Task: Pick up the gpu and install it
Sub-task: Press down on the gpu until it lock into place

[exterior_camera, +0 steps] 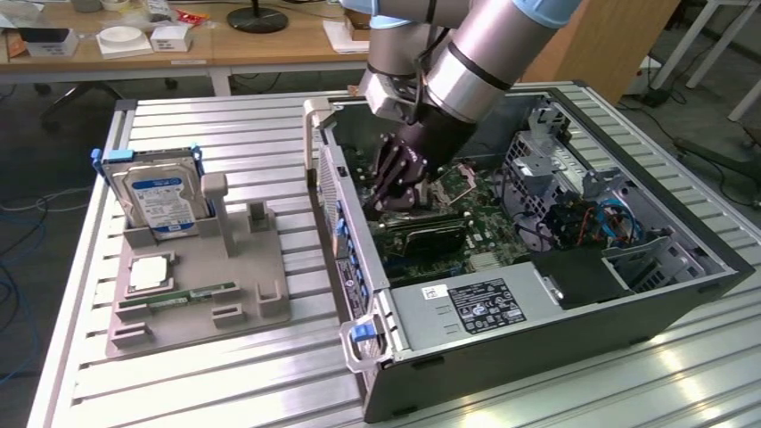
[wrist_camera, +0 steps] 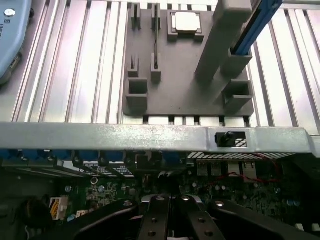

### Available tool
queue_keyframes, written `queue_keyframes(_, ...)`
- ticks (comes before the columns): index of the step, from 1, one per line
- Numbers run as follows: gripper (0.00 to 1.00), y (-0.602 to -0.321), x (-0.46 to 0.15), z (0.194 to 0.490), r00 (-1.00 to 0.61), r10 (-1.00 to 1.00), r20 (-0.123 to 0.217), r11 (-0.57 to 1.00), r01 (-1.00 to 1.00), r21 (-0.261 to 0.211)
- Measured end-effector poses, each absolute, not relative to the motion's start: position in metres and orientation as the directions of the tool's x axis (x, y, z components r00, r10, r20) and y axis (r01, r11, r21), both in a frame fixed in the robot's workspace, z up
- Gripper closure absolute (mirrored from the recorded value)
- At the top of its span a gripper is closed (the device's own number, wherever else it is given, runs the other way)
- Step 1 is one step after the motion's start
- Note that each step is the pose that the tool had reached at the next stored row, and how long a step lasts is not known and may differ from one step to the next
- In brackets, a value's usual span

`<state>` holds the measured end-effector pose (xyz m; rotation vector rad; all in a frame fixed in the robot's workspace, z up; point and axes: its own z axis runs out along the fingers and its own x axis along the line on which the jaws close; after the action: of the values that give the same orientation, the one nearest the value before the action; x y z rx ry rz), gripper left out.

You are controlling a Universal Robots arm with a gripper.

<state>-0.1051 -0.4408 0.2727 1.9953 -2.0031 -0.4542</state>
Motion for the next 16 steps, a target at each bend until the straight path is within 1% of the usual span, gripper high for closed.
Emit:
queue_keyframes(5,0.90,-0.4393,-0.1067,0.2722,-0.009,-1.000,-0.024,-0.002,-0.912,0.409)
queue_keyframes(16,0.90,-0.4485,-0.1074,0.2721,-0.009,-1.000,-0.024,-0.002,-0.908,0.419)
